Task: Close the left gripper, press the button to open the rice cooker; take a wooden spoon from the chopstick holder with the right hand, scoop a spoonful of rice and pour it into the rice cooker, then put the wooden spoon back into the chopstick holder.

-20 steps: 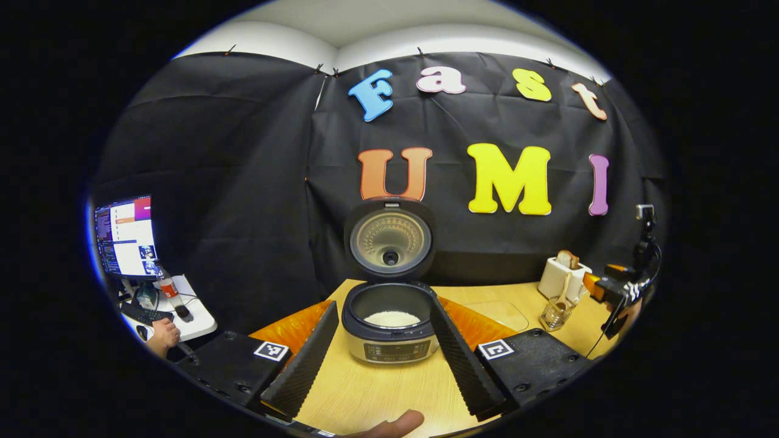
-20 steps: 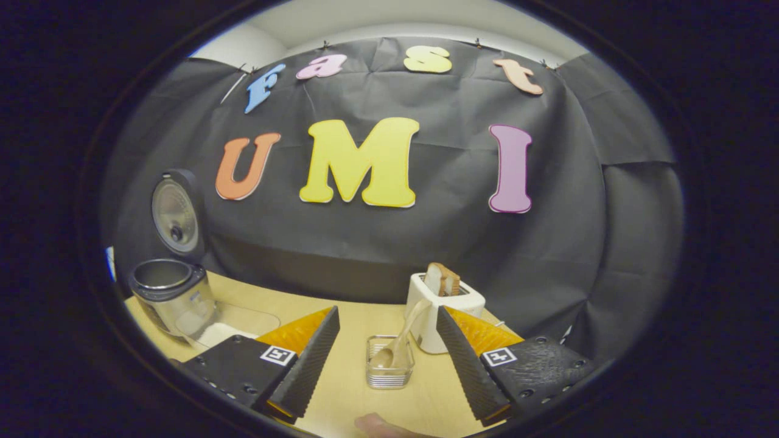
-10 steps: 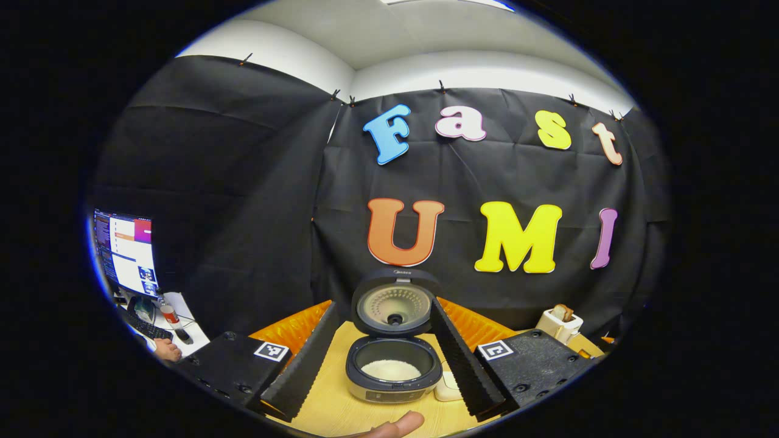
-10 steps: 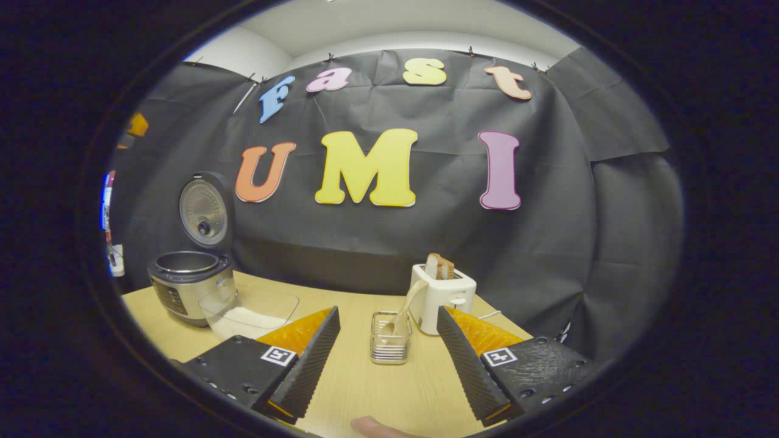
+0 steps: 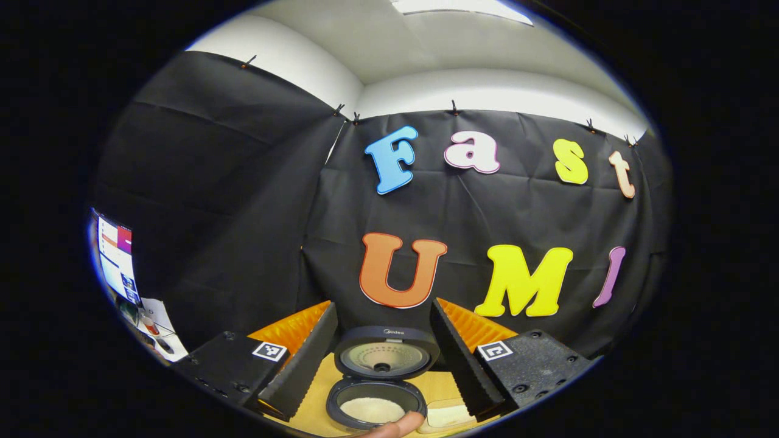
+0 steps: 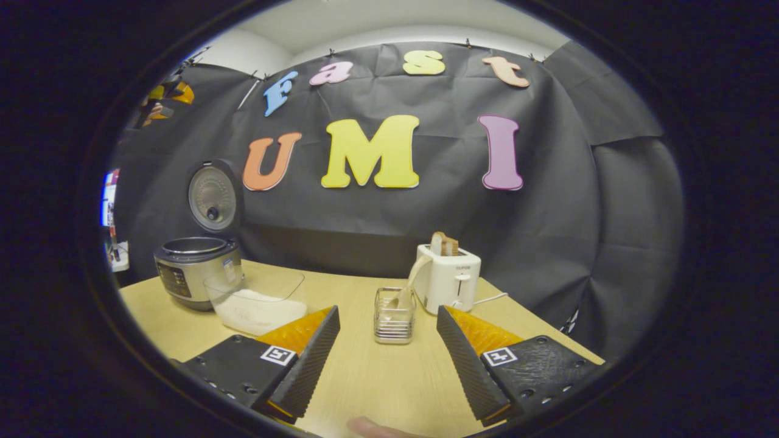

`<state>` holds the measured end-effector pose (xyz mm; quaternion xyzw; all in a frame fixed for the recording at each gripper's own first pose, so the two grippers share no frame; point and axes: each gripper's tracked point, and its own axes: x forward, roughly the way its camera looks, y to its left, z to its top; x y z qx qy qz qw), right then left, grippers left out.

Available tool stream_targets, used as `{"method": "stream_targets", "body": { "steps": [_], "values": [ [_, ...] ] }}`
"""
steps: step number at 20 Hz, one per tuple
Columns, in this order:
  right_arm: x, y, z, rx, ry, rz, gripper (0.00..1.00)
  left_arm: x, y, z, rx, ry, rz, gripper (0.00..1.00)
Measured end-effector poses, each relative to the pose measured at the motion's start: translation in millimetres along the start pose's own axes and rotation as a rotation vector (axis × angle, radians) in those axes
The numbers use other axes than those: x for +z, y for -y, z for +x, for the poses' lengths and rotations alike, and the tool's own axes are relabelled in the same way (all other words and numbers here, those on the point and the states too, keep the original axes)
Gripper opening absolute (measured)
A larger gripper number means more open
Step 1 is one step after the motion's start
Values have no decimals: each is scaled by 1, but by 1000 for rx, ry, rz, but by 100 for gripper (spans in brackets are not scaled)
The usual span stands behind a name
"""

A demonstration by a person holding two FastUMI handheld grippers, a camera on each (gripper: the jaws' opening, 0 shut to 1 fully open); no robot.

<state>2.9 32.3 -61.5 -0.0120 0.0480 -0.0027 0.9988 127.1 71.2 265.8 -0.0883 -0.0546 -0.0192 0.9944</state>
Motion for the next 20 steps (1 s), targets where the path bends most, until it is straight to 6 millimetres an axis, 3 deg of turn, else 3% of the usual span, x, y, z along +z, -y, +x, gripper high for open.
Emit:
{"method": "stream_targets", "body": {
  "steps": [5, 8, 11, 13, 20],
  "values": [
    [-2, 4, 1, 15, 24, 0, 94, -35, 7, 85, 29, 55, 38, 98],
    [-5, 6, 3, 20, 30, 2, 96, -48, -4, 137, 87, 147, 80, 98],
    [-11, 10, 6, 16, 16, 11, 96, -77, -5, 172, 106, 140, 136, 97],
    [-15, 11, 8, 13, 7, 15, 96, -89, -1, 185, 92, 129, 134, 97],
    [-14, 6, 8, 28, 16, 29, 96, -105, 8, 200, 46, 106, 83, 97]
  ]
}}
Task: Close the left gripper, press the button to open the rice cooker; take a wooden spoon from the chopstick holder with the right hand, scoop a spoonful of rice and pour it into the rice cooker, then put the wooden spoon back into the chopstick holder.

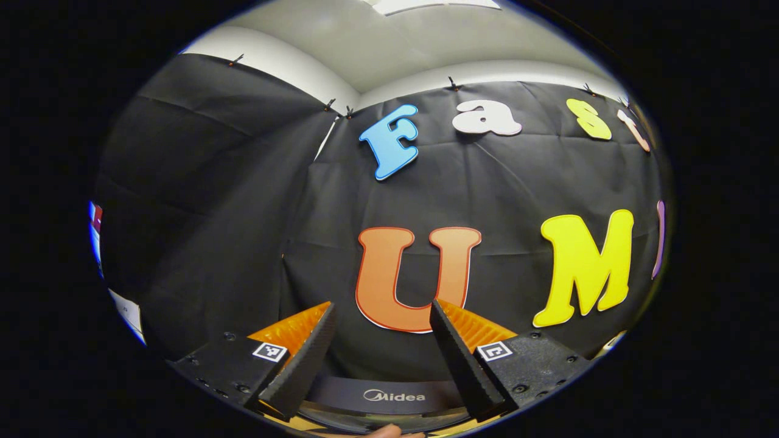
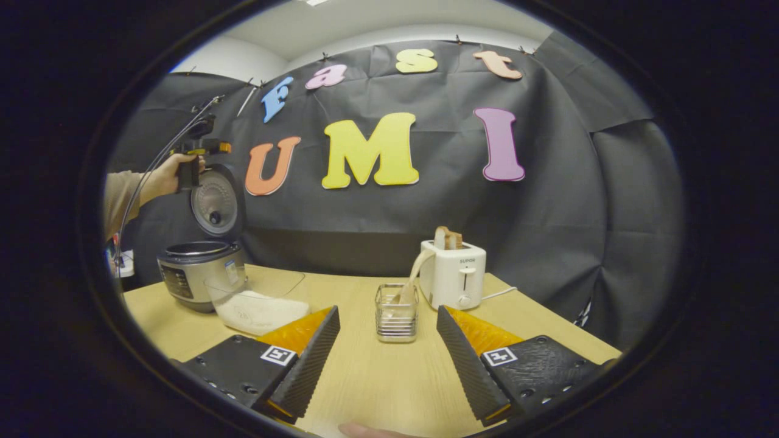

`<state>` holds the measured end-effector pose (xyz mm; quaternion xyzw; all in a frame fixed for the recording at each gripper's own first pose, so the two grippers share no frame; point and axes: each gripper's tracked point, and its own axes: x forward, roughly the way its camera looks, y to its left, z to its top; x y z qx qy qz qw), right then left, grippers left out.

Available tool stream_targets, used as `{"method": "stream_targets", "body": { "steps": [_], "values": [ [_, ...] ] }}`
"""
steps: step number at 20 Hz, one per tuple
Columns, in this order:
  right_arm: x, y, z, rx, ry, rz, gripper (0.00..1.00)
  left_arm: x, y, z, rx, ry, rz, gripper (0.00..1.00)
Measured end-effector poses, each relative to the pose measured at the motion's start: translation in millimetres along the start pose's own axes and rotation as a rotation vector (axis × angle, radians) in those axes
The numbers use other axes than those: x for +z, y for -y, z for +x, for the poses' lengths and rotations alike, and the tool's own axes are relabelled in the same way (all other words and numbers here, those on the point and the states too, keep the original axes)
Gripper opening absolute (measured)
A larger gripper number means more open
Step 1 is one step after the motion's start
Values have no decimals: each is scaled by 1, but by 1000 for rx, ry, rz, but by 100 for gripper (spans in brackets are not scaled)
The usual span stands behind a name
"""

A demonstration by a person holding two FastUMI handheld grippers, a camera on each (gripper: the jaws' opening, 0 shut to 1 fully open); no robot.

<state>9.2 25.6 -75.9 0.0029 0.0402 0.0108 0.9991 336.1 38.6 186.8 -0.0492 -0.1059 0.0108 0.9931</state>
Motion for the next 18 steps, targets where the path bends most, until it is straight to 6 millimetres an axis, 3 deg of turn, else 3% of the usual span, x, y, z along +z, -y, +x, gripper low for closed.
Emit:
{"method": "stream_targets", "body": {
  "steps": [5, 6, 7, 10, 18],
  "values": [
    [-1, -4, -1, 11, -11, 10, 95, -37, -1, -2, 14, -127, 76, 97],
    [1, -5, -3, 14, -5, 4, 95, -30, -1, 0, 10, -124, 84, 92],
    [2, -6, -4, 15, 1, -3, 95, -34, -2, -3, 13, -139, 90, 97],
    [4, -6, -7, 23, 4, -4, 95, -35, -1, -10, 6, -178, 88, 98],
    [20, -15, -21, 50, 21, -1, 95, -38, -1, -64, -12, -161, 92, 98]
  ]
}}
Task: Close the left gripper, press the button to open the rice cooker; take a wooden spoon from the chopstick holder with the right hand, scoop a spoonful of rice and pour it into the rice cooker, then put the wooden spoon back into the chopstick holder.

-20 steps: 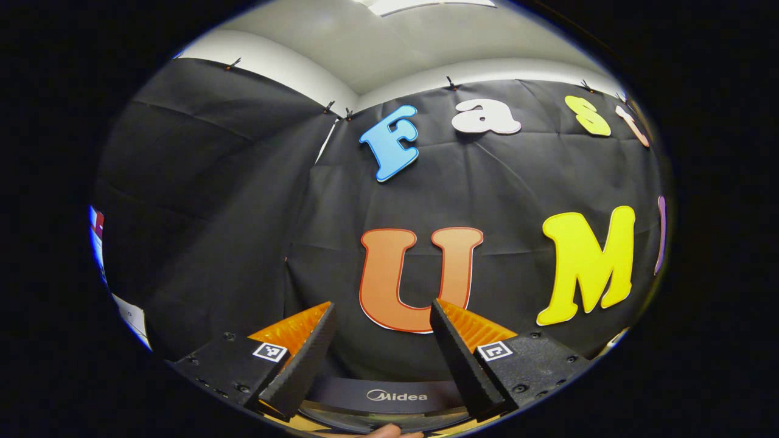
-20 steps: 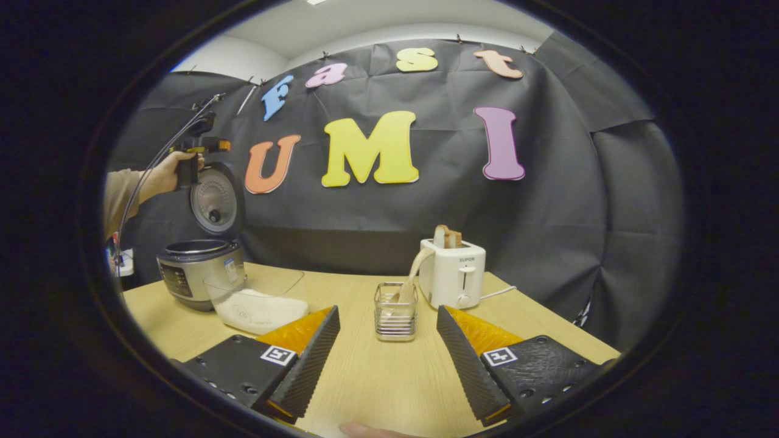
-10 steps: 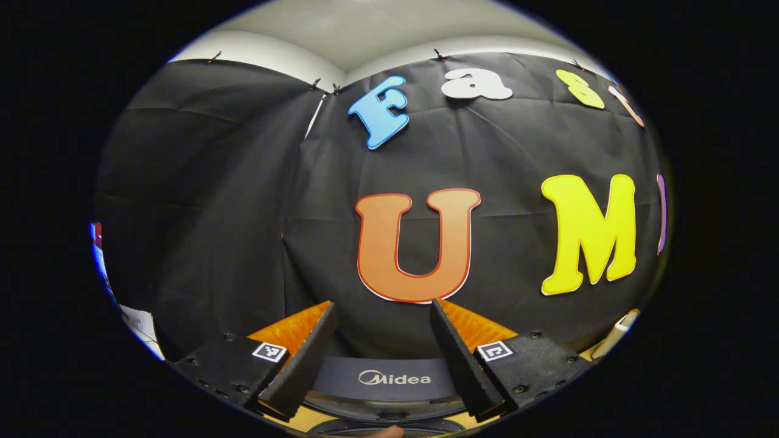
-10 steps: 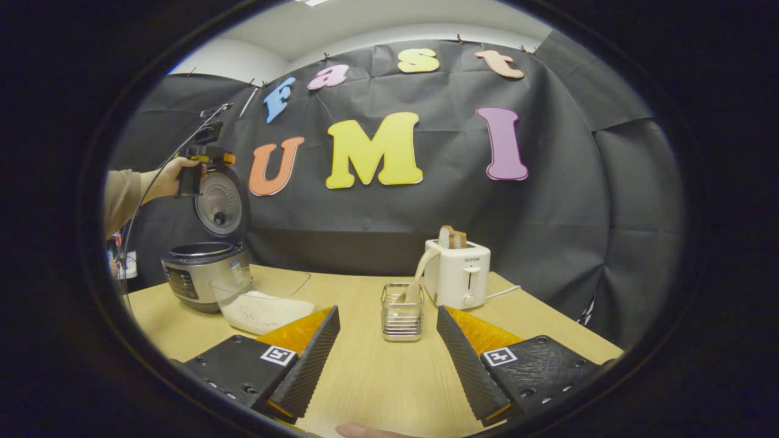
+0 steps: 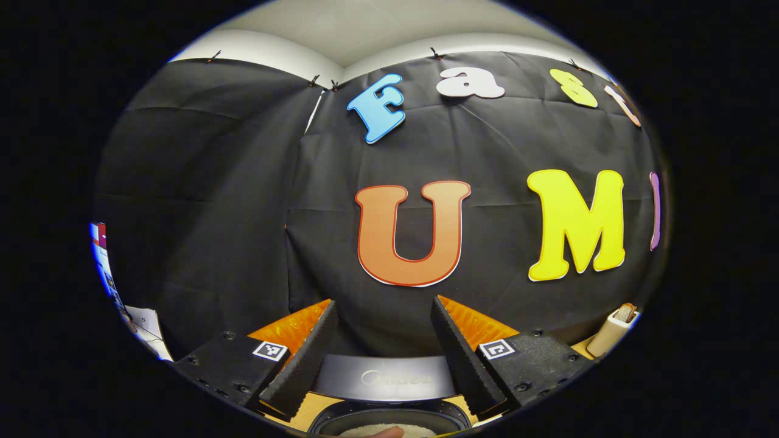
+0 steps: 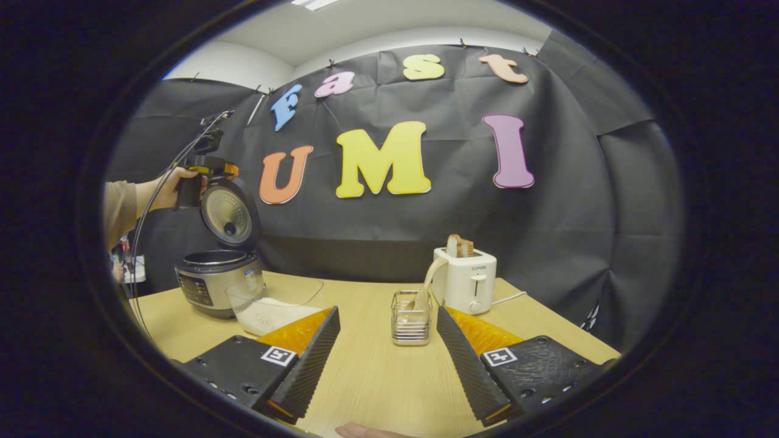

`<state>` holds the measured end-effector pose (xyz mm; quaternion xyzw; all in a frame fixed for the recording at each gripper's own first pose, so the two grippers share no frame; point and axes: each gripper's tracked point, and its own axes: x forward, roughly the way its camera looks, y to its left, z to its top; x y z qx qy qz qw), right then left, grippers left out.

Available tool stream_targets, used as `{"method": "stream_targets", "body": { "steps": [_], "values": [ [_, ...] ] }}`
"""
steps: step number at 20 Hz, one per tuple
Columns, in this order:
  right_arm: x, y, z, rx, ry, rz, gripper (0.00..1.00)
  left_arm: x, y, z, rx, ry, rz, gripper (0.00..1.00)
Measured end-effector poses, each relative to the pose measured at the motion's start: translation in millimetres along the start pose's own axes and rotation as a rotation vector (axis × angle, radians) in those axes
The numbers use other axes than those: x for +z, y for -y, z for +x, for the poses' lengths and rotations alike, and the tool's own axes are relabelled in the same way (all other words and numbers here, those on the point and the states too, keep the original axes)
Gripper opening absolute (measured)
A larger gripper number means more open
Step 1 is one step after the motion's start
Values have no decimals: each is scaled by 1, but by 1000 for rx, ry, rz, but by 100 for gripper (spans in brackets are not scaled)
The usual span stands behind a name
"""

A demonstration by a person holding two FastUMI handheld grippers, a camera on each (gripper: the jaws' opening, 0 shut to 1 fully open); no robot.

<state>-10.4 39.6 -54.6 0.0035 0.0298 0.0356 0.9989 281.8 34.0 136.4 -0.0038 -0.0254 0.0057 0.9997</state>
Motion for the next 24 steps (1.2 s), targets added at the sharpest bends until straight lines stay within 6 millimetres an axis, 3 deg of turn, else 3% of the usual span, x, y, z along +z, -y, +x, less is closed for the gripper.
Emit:
{"method": "stream_targets", "body": {
  "steps": [5, 6, 7, 12, 16, 20, 21, 22, 24],
  "values": [
    [13, -16, -13, 28, 12, 13, 96, -18, 0, -44, -15, 45, 6, 98],
    [17, -20, -16, 34, 23, 12, 95, -25, 1, -54, -15, 41, 11, 90],
    [20, -25, -18, 43, 33, 7, 96, -31, 2, -63, -15, 46, 7, 98],
    [18, -46, -25, 74, 32, -35, 95, -67, 9, -105, -36, 59, 107, 95],
    [13, -63, -27, 103, 17, -76, 95, -96, 13, -125, -66, 25, 141, 94],
    [13, -69, -33, 114, 25, -116, 95, -123, 12, -136, -61, -22, 62, 92],
    [14, -69, -33, 115, 29, -122, 95, -130, 13, -139, -62, -40, 35, 84],
    [16, -67, -34, 112, 34, -129, 95, -140, 14, -141, -64, -61, 22, 92],
    [17, -64, -34, 101, 39, -139, 95, -155, 16, -145, -71, -87, 48, 92]
  ]
}}
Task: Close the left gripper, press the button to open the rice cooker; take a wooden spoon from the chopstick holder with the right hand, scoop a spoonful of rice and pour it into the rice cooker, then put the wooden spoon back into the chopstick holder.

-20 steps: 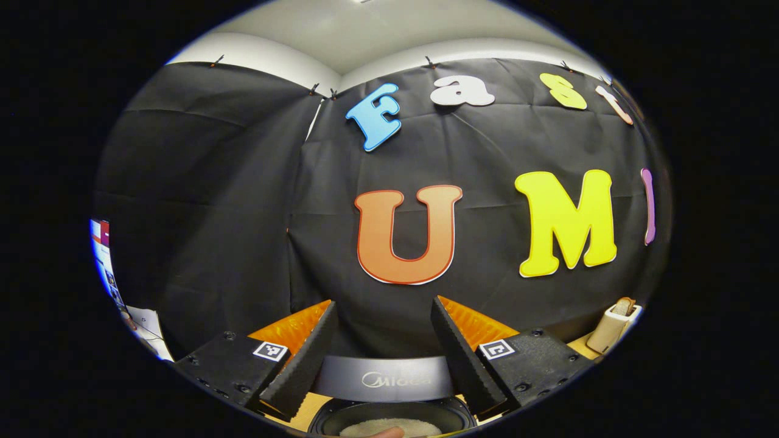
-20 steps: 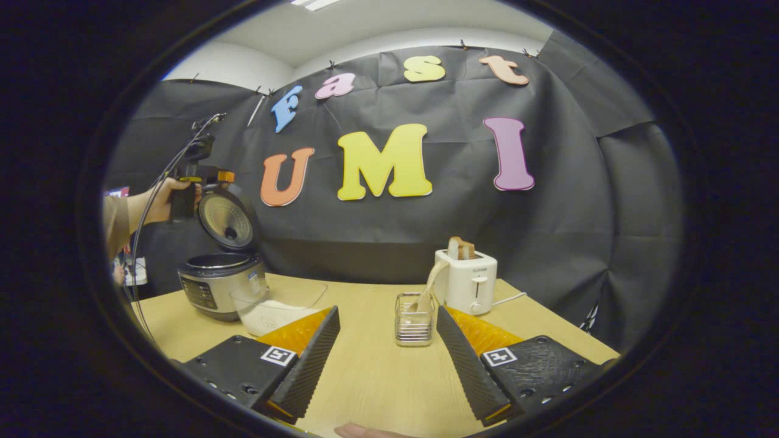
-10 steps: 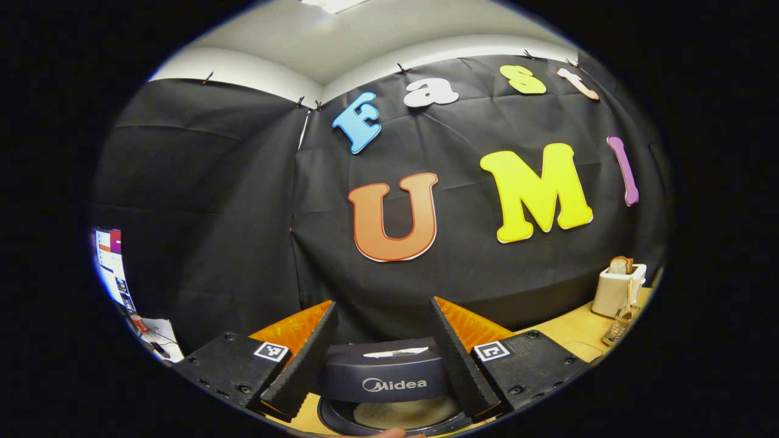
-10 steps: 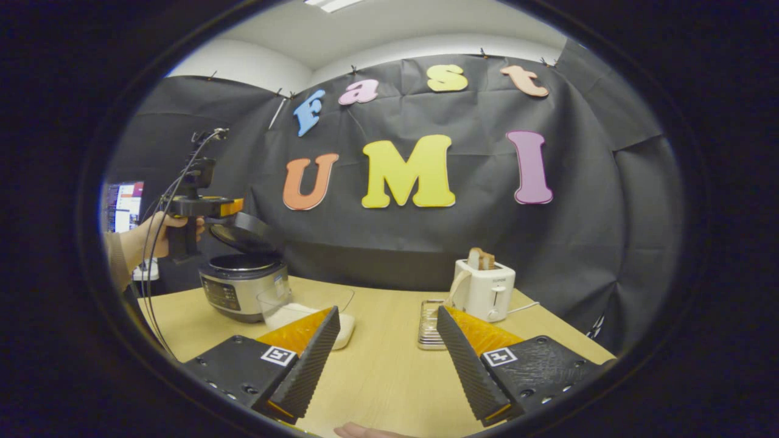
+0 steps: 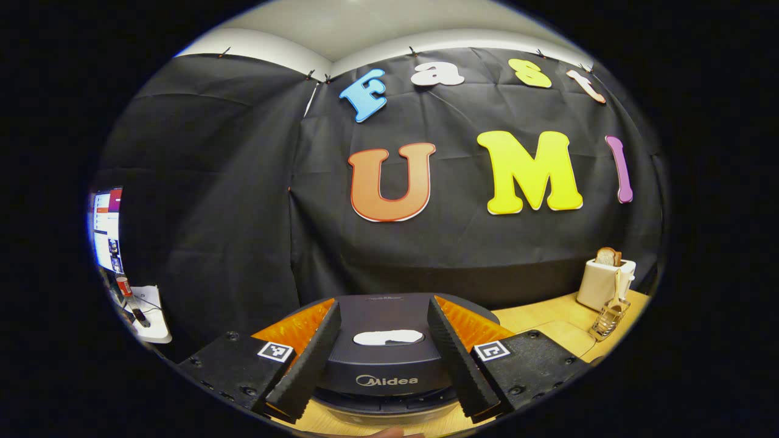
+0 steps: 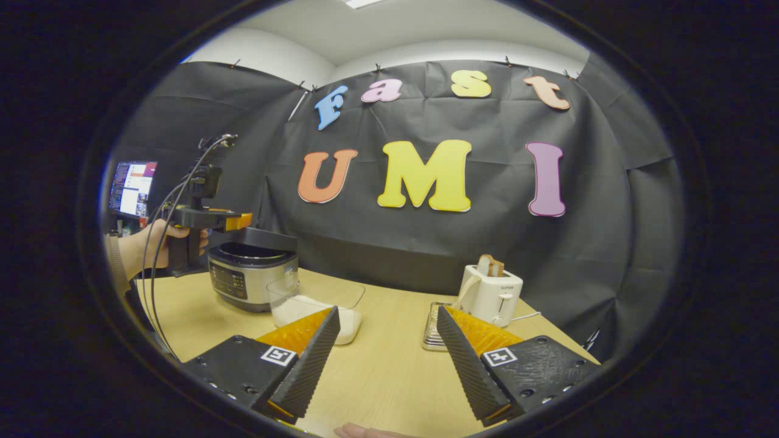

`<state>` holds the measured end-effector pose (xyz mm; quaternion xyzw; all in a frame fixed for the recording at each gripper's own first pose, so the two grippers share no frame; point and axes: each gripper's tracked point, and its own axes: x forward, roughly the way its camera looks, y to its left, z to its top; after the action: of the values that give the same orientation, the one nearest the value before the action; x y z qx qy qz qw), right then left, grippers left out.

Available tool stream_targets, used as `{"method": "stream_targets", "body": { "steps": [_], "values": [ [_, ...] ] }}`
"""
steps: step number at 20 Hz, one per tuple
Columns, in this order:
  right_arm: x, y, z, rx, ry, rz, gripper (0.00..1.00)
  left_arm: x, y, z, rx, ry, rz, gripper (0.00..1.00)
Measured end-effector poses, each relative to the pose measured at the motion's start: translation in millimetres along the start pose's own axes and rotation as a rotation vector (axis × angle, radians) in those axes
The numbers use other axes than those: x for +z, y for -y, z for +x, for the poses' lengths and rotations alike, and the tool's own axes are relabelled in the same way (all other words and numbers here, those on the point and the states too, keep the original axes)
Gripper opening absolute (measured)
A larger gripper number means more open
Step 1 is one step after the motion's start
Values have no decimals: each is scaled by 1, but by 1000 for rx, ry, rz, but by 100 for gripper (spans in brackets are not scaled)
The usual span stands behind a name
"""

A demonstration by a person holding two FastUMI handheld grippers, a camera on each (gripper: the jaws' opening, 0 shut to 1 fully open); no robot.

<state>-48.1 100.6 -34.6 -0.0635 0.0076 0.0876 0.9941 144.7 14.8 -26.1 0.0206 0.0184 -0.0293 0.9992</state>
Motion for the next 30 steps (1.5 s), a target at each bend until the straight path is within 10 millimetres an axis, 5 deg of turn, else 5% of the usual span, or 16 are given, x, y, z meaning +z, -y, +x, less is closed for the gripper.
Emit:
{"method": "stream_targets", "body": {
  "steps": [4, 11, 23, 30],
  "values": [
    [3, 0, -4, 3, 9, -2, 95, -30, 1, -6, -11, -55, -16, 92],
    [0, 2, -1, 7, 0, -6, 95, -24, 6, -4, 16, 6, -8, 92],
    [2, 4, -3, -2, -4, -12, 95, -33, 8, -29, 20, -15, 9, 89],
    [20, -12, -12, -27, -19, 23, 96, -40, 21, -64, 19, -73, 29, 86]
  ]
}}
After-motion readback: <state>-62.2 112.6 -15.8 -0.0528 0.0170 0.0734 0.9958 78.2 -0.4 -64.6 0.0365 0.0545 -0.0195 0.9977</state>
